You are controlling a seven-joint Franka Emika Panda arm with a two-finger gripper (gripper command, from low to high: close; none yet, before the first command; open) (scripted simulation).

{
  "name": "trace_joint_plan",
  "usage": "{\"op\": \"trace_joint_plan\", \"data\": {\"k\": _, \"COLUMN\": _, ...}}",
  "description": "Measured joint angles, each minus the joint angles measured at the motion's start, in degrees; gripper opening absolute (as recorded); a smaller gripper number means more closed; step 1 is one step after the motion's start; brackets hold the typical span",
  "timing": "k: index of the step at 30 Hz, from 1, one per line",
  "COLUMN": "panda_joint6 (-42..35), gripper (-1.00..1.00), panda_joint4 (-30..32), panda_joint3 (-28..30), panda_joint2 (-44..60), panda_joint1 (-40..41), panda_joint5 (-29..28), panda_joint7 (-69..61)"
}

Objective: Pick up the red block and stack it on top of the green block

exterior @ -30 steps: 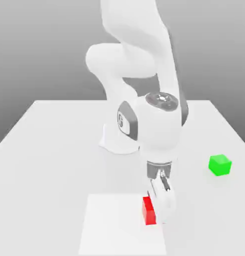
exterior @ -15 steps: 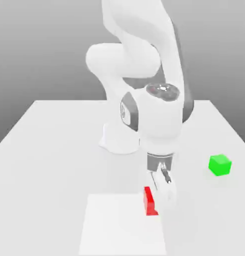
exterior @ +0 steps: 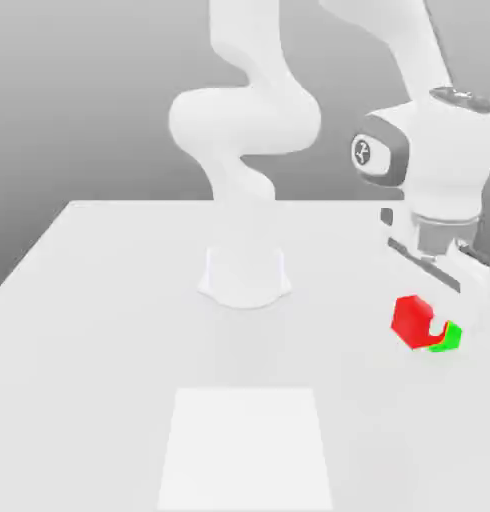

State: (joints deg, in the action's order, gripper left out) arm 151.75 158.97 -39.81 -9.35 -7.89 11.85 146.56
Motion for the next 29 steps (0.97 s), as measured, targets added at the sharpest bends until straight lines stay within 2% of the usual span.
{"op": "trace_joint_plan", "data": {"k": 5, "panda_joint6": -0.4, "gripper": -1.0, "panda_joint4": 1.5, "panda_joint3": -5.6, "panda_joint2": -2.3, "panda_joint1": -8.9, "panda_joint5": 5.3, "panda_joint7": 2.1}}
{"op": "trace_joint_plan", "data": {"k": 7, "panda_joint6": 0.4, "gripper": -1.0, "panda_joint4": 1.9, "panda_joint3": -7.4, "panda_joint2": -2.0, "panda_joint1": -10.6, "panda_joint5": 5.8, "panda_joint7": 3.2}}
{"op": "trace_joint_plan", "data": {"k": 12, "panda_joint6": 5.0, "gripper": -1.0, "panda_joint4": 2.0, "panda_joint3": -9.7, "panda_joint2": 2.6, "panda_joint1": -8.3, "panda_joint5": 0.1, "panda_joint7": 7.6}}
{"op": "trace_joint_plan", "data": {"k": 17, "panda_joint6": 9.5, "gripper": -1.0, "panda_joint4": 2.1, "panda_joint3": -9.8, "panda_joint2": 8.9, "panda_joint1": -4.9, "panda_joint5": -12.2, "panda_joint7": 16.3}}
{"op": "trace_joint_plan", "data": {"k": 22, "panda_joint6": 9.8, "gripper": -1.0, "panda_joint4": 2.1, "panda_joint3": -10.8, "panda_joint2": 8.9, "panda_joint1": -1.8, "panda_joint5": -12.2, "panda_joint7": 16.2}}
{"op": "trace_joint_plan", "data": {"k": 23, "panda_joint6": 9.9, "gripper": 1.0, "panda_joint4": 2.1, "panda_joint3": -10.9, "panda_joint2": 8.9, "panda_joint1": -1.4, "panda_joint5": -12.2, "panda_joint7": 16.2}}
{"op": "trace_joint_plan", "data": {"k": 29, "panda_joint6": 9.9, "gripper": 1.0, "panda_joint4": 2.1, "panda_joint3": -10.9, "panda_joint2": 8.9, "panda_joint1": -0.9, "panda_joint5": -12.2, "panda_joint7": 16.2}}
